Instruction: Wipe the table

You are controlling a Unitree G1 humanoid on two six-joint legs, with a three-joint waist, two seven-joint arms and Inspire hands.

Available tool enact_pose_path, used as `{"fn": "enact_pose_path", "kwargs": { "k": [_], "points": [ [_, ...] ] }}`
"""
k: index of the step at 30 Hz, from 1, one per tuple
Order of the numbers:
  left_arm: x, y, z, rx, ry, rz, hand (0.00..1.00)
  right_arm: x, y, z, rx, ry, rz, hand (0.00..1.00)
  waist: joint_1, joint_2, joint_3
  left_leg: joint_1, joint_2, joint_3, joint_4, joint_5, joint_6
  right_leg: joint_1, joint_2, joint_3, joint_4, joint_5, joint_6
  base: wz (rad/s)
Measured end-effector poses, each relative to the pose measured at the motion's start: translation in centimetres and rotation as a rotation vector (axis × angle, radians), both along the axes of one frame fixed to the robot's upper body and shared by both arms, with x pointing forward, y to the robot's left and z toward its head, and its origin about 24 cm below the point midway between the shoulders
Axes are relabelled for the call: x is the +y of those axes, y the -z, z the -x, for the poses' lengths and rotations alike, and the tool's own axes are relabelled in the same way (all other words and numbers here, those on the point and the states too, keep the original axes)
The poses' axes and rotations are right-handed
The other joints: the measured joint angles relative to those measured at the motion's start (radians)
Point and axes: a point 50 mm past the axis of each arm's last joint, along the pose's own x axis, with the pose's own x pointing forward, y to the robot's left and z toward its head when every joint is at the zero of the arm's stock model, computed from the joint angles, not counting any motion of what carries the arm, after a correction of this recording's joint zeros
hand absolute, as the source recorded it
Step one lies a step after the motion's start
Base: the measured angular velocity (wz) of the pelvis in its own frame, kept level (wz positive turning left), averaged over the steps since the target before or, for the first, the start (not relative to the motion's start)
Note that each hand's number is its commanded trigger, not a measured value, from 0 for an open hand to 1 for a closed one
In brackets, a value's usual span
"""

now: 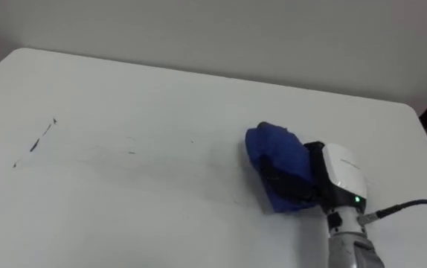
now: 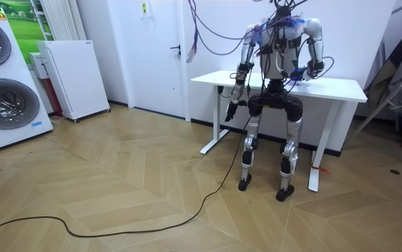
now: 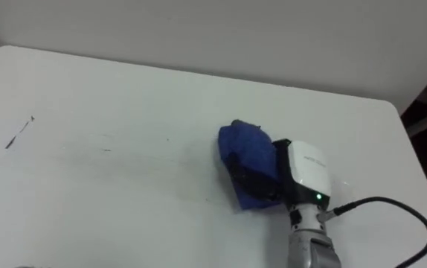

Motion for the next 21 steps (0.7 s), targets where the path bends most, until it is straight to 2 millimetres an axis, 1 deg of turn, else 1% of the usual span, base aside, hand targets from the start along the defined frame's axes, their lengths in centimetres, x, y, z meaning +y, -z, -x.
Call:
{"fn": "enact_pose_path", "kwargs": {
  "k": [1, 2, 4, 6, 8, 9, 10, 11, 12, 13, 17, 18, 19, 20, 21],
  "points": [
    [0.3, -0.1, -0.2, -0.006, 0.005, -0.007, 0.0, -0.5, -0.8, -0.1, -0.041, 0.019, -0.02, 0.0, -0.002, -0.009, -0.0004, -0.008, -0.004, 0.0, 0.004, -0.001, 0.001, -0.004, 0.002, 0.026, -0.01, -0.001, 0.002, 0.0],
    [0.4, -0.1, -0.3, -0.009, 0.005, -0.01, 0.0, -0.8, -1.1, -0.2, -0.063, 0.029, -0.022, 0.0, -0.002, -0.014, 0.001, -0.014, -0.005, -0.001, 0.008, -0.001, 0.002, -0.007, 0.003, 0.037, -0.012, -0.002, 0.002, 0.04],
    [0.6, -0.2, -0.4, -0.01, 0.008, -0.014, 0.0, -1.9, -2.0, -0.3, -0.117, 0.071, -0.014, 0.0, -0.007, -0.027, -0.002, -0.026, -0.005, -0.004, 0.013, -0.001, 0.002, -0.009, 0.005, 0.039, -0.025, -0.002, 0.003, 0.04],
    [0.4, -0.1, -0.3, -0.002, 0.01, 0.003, 0.0, -2.6, -2.5, -0.4, -0.14, 0.096, -0.015, 0.0, -0.01, -0.026, -0.0015, -0.025, -0.004, -0.002, 0.01, -0.001, 0.002, -0.009, 0.006, 0.039, -0.027, -0.002, 0.004, -0.04],
    [0.4, -0.1, -0.1, 0.006, 0.009, 0.008, 0.0, -3.1, -3.0, -0.4, -0.156, 0.107, -0.013, 0.0, -0.022, -0.026, -0.0016, -0.023, -0.004, 0.0, 0.006, -0.001, 0.002, -0.01, 0.007, 0.04, -0.029, -0.004, 0.006, -0.03],
    [0.4, -0.1, 0.1, 0.008, 0.007, 0.008, 0.0, -3.4, -3.2, -0.4, -0.165, 0.115, -0.004, 0.24, -0.026, -0.027, -0.0022, -0.021, -0.004, 0.003, 0.004, -0.001, 0.002, -0.01, 0.008, 0.047, -0.031, -0.005, 0.008, -0.1],
    [0.4, -0.1, 0.2, 0.011, 0.006, 0.008, 0.0, -3.7, -3.4, -0.3, -0.174, 0.128, 0.0, 0.57, -0.026, -0.026, -0.0029, -0.021, -0.004, 0.008, 0.002, -0.001, 0.002, -0.01, 0.011, 0.064, -0.039, -0.005, 0.008, -0.12],
    [0.4, -0.1, 0.2, 0.013, 0.005, 0.007, 0.0, -3.8, -3.5, -0.3, -0.179, 0.134, 0.001, 0.85, -0.026, -0.027, -0.0042, -0.021, -0.004, 0.01, 0.0, -0.001, 0.002, -0.009, 0.012, 0.071, -0.043, -0.005, 0.008, -0.09],
    [0.4, -0.1, 0.2, 0.013, 0.003, 0.009, 0.0, -4.1, -3.7, 0.0, -0.187, 0.146, 0.004, 0.84, -0.027, -0.026, -0.004, -0.02, -0.003, 0.01, 0.0, -0.001, 0.002, -0.009, 0.013, 0.072, -0.044, -0.005, 0.008, -0.03],
    [0.2, -0.1, 0.2, 0.014, 0.002, 0.014, 0.0, -4.4, -3.9, 0.2, -0.194, 0.158, 0.005, 1.0, -0.028, -0.025, -0.005, -0.02, -0.003, 0.009, -0.001, -0.001, 0.002, -0.009, 0.013, 0.072, -0.044, -0.005, 0.008, 0.0],
    [0.2, 0.0, 0.4, 0.022, 0.002, 0.026, 0.0, -4.8, -3.8, 0.4, -0.188, 0.179, -0.014, 1.0, -0.047, -0.023, -0.0043, -0.019, -0.003, 0.008, -0.001, -0.001, 0.002, -0.008, 0.013, 0.073, -0.044, -0.005, 0.009, 0.0],
    [0.2, 0.0, 0.4, 0.023, 0.002, 0.026, 0.0, -4.9, -3.7, 0.6, -0.18, 0.183, -0.021, 0.75, -0.048, -0.023, -0.0041, -0.019, -0.003, 0.008, -0.001, -0.001, 0.002, -0.008, 0.014, 0.079, -0.044, -0.005, 0.009, 0.0],
    [0.2, 0.0, 0.4, 0.023, 0.0, 0.026, 0.0, -5.0, -3.4, 0.9, -0.168, 0.188, -0.022, 0.12, -0.049, -0.021, -0.003, -0.018, -0.003, 0.008, -0.001, -0.001, 0.002, -0.007, 0.014, 0.085, -0.044, -0.005, 0.009, 0.0],
    [0.2, 0.0, 0.4, 0.023, 0.0, 0.026, 0.0, -5.0, -3.3, 1.1, -0.16, 0.191, -0.024, 0.0, -0.049, -0.021, -0.0031, -0.018, -0.003, 0.008, -0.001, -0.001, 0.002, -0.007, 0.015, 0.087, -0.044, -0.005, 0.009, 0.0],
    [0.2, 0.0, 0.5, 0.026, 0.001, 0.027, 0.0, -5.1, -3.0, 1.4, -0.143, 0.197, -0.026, 0.0, -0.049, -0.02, -0.0028, -0.014, -0.003, 0.009, -0.005, -0.001, 0.002, -0.006, 0.015, 0.089, -0.044, -0.006, 0.009, -0.06]
  ]
}}
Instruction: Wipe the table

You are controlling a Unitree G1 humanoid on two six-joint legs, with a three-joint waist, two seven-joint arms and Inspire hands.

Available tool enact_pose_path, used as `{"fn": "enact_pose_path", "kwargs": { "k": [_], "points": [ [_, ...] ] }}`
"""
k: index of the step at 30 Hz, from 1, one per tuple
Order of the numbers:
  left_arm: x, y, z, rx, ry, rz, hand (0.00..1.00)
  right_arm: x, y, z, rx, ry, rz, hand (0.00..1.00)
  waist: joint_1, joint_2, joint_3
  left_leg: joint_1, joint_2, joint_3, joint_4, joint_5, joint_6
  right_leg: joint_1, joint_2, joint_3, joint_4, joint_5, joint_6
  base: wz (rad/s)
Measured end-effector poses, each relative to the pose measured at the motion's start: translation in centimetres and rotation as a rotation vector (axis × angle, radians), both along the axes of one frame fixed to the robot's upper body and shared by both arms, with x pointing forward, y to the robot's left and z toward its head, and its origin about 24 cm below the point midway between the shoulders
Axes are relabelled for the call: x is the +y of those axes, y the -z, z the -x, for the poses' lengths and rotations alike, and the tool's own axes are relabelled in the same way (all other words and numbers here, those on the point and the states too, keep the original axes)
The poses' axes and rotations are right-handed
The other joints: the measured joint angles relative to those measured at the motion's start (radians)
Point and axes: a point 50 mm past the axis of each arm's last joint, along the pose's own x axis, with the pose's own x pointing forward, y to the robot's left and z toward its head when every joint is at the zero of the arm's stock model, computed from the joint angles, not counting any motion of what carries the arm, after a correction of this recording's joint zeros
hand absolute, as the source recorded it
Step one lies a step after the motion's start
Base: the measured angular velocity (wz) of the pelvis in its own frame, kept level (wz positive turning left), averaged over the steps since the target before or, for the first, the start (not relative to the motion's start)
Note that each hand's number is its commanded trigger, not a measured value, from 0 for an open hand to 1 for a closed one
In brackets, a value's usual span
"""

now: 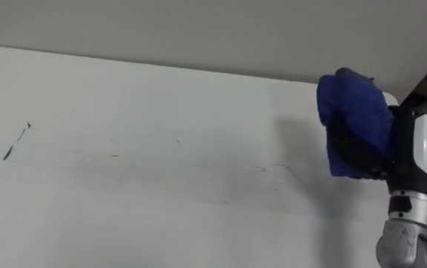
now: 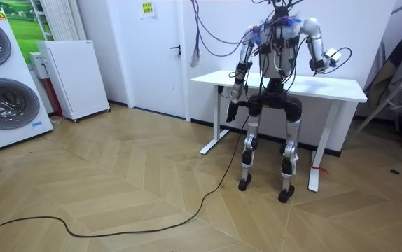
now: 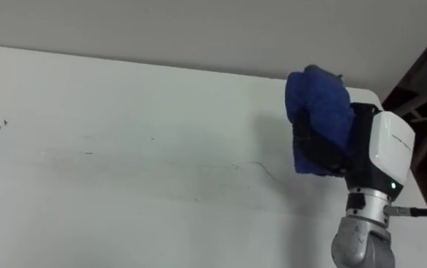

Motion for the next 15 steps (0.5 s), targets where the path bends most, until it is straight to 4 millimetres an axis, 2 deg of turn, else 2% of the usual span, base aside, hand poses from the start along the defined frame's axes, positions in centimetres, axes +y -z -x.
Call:
{"fn": "enact_pose_path", "kwargs": {
  "k": [7, 15],
  "points": [
    [0.0, 0.0, 0.7, 0.022, -0.005, -0.001, 0.0, -0.4, 1.3, 1.3, 0.099, 0.027, 0.005, 0.0, 0.0, 0.004, 0.0013, 0.009, 0.001, -0.002, -0.009, 0.0, -0.001, -0.002, 0.004, 0.003, -0.001, 0.0, 0.001, -0.07],
    [0.0, 0.0, 0.6, 0.016, -0.004, -0.002, 0.0, -0.4, 1.3, 1.3, 0.108, 0.027, 0.02, 0.0, 0.0, -0.001, 0.0002, 0.009, 0.001, -0.007, -0.011, 0.0, -0.001, -0.002, 0.005, 0.002, -0.001, -0.001, 0.001, 0.0]
  ]
}}
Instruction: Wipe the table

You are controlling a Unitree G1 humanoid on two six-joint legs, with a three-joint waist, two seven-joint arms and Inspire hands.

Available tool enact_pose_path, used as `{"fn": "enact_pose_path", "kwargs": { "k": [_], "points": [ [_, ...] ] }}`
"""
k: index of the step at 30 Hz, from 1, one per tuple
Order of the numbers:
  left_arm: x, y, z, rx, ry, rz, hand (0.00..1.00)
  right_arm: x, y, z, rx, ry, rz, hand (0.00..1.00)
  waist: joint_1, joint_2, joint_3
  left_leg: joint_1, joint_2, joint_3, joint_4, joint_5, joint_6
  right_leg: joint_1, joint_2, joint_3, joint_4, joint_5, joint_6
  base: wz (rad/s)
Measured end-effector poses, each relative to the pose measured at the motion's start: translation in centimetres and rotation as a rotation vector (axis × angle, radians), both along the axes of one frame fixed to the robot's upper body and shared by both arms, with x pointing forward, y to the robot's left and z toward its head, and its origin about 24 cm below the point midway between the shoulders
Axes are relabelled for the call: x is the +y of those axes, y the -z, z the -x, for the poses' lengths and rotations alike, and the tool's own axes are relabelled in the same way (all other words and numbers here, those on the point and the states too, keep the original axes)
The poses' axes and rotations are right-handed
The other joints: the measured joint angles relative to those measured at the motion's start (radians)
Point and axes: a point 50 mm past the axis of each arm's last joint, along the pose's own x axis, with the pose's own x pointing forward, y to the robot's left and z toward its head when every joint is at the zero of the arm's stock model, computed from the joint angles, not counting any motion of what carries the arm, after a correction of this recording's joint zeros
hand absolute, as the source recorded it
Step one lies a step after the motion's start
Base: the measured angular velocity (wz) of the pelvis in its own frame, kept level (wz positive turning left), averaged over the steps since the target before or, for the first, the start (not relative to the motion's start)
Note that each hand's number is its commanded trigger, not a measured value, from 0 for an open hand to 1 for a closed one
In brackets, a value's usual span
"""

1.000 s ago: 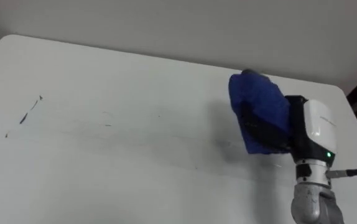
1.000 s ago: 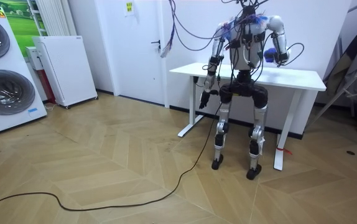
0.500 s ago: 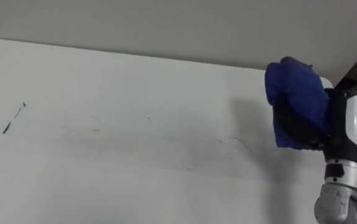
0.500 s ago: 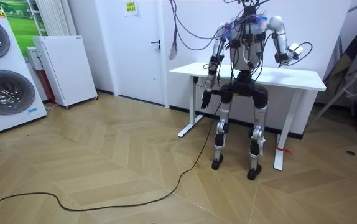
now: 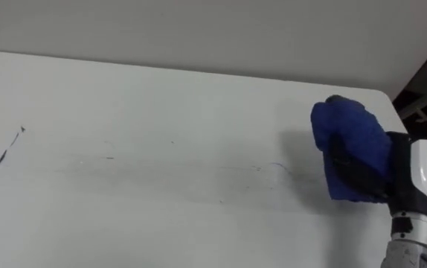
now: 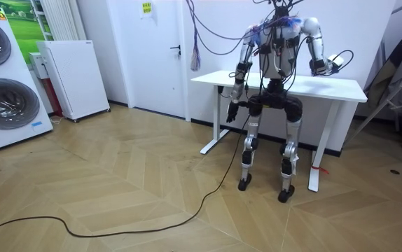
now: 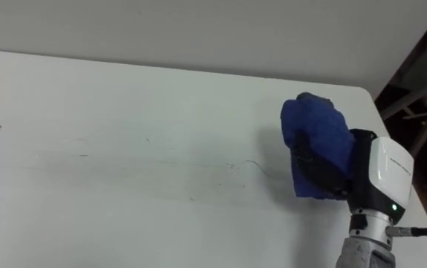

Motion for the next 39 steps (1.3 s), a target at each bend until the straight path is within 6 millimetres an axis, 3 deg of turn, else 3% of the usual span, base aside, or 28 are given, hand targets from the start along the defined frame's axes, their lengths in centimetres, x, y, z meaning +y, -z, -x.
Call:
{"fn": "enact_pose_path", "kwargs": {
  "k": [14, 20, 26, 30, 35, 39],
  "points": [
    [0.0, -0.1, 0.6, 0.007, -0.001, -0.001, 0.0, -0.3, -0.1, 0.0, -0.008, 0.017, -0.03, 0.0, -0.002, -0.011, -0.0012, 0.0, 0.0, -0.005, -0.001, 0.0, 0.0, 0.002, 0.0, -0.003, 0.0, 0.0, 0.0, 0.0],
    [0.0, -0.3, 0.3, -0.012, 0.001, -0.004, 0.0, -1.4, 0.2, 0.3, 0.009, 0.061, -0.023, 0.0, -0.003, -0.017, -0.0009, 0.001, 0.0, -0.005, 0.0, 0.0, 0.0, 0.003, 0.0, -0.004, 0.0, 0.0, 0.0, 0.0],
    [0.7, -0.6, 0.6, -0.022, -0.03, -0.021, 0.0, -4.2, 2.2, 2.0, 0.088, 0.194, -0.027, 0.0, -0.01, -0.032, 0.0005, 0.001, 0.0, -0.005, 0.001, 0.0, 0.0, 0.003, 0.0, -0.005, 0.0, 0.0, 0.0, 0.0],
    [1.0, -0.8, 0.9, -0.024, -0.038, -0.031, 0.0, -5.9, 2.9, 3.3, 0.078, 0.329, -0.096, 0.0, -0.035, -0.038, 0.0012, 0.001, 0.0, -0.009, -0.001, 0.0, 0.0, 0.004, 0.0, -0.01, 0.0, -0.001, 0.0, 0.0],
    [1.8, -1.0, 1.1, -0.028, -0.072, -0.055, 0.0, -8.4, 4.9, 6.3, 0.116, 0.548, -0.226, 0.0, -0.058, -0.048, 0.0014, 0.0, -0.001, -0.021, 0.0, 0.0, 0.0, 0.017, 0.001, -0.01, -0.018, -0.001, 0.001, 0.06],
    [2.0, -1.1, 1.2, -0.036, -0.095, -0.064, 0.0, -10.0, 7.1, 9.9, 0.162, 0.777, -0.328, 0.0, -0.068, -0.045, -0.0007, 0.001, -0.001, -0.02, 0.0, 0.0, 0.0, 0.018, 0.002, -0.01, -0.021, -0.001, 0.001, 0.0]
  ]
}}
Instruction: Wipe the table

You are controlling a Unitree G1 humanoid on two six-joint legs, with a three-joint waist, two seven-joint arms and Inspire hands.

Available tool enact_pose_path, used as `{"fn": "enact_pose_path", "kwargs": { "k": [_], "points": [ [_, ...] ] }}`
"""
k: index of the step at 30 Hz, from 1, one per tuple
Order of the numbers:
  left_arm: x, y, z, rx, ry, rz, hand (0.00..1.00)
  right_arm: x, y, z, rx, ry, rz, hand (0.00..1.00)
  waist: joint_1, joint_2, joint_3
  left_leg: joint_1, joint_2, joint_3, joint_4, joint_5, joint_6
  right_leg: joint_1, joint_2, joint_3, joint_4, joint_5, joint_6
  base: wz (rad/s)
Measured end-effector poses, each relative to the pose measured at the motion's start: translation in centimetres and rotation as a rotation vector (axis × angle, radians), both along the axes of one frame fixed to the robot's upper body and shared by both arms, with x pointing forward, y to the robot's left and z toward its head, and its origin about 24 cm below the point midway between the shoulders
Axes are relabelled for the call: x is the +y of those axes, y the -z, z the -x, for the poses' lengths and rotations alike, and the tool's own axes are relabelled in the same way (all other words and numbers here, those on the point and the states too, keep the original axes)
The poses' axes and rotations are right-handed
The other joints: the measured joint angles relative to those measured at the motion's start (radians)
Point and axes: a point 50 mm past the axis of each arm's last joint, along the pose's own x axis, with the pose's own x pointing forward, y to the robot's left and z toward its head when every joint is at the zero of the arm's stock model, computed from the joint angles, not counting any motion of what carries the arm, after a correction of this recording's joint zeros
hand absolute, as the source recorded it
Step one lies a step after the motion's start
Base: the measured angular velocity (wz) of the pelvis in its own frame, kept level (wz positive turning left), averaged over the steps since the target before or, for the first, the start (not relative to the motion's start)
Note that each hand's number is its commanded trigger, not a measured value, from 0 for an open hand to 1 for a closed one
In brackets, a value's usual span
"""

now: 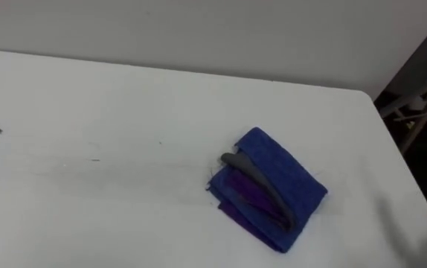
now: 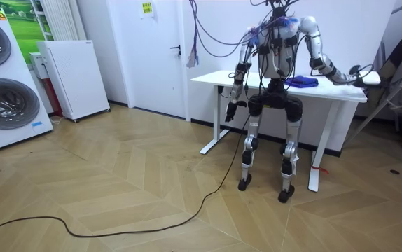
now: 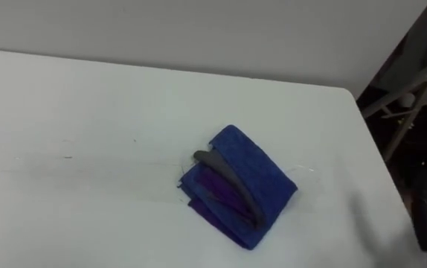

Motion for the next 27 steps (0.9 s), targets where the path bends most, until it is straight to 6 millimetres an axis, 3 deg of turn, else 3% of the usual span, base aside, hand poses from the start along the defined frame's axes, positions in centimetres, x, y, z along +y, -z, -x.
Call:
{"fn": "enact_pose_path", "kwargs": {
  "k": [7, 11, 17, 19, 22, 27],
  "points": [
    [-0.1, 0.1, 0.5, 0.018, -0.017, -0.002, 0.0, -0.1, 2.8, 4.5, 0.088, 0.234, -0.149, 0.0, -0.037, 0.007, -0.0069, 0.0, 0.0, 0.0, -0.002, 0.0, -0.001, 0.0, 0.001, 0.008, -0.009, 0.0, 0.0, -0.02],
    [-0.1, 0.1, 0.4, 0.019, -0.019, -0.002, 0.0, -0.2, 3.4, 6.6, 0.129, 0.314, -0.177, 0.0, -0.049, 0.011, -0.0112, 0.002, 0.001, 0.0, -0.005, 0.001, -0.004, 0.0, 0.004, 0.008, -0.014, 0.0, 0.0, -0.07],
    [-0.4, 0.2, 0.8, 0.034, -0.032, -0.011, 0.0, 0.9, 4.9, 11.0, 0.282, 0.414, -0.261, 0.0, -0.051, 0.014, -0.0107, 0.014, 0.006, -0.025, -0.01, 0.001, -0.01, 0.007, 0.016, 0.011, -0.013, -0.002, -0.003, -0.04],
    [-0.6, 0.4, 1.0, 0.043, -0.038, -0.012, 0.0, 1.8, 5.7, 12.9, 0.382, 0.418, -0.332, 0.0, -0.043, 0.016, -0.0104, 0.016, 0.009, -0.031, -0.01, 0.001, -0.012, 0.013, 0.018, 0.011, -0.013, -0.003, -0.005, 0.09],
    [-0.8, 0.7, 1.4, 0.074, -0.04, -0.015, 0.0, 3.8, 7.0, 14.0, 0.512, 0.365, -0.441, 0.0, -0.037, 0.021, -0.0106, 0.015, 0.012, -0.033, -0.009, -0.001, -0.015, 0.013, 0.022, 0.01, -0.011, -0.003, -0.005, 0.0],
    [-1.8, 1.4, 1.0, 0.098, -0.01, -0.021, 0.0, 7.5, 8.8, 13.8, 0.687, 0.141, -0.56, 0.0, -0.007, 0.038, -0.0088, 0.024, 0.018, -0.034, -0.008, -0.003, -0.019, 0.019, 0.029, 0.014, -0.012, -0.003, -0.005, -0.01]
  ]
}}
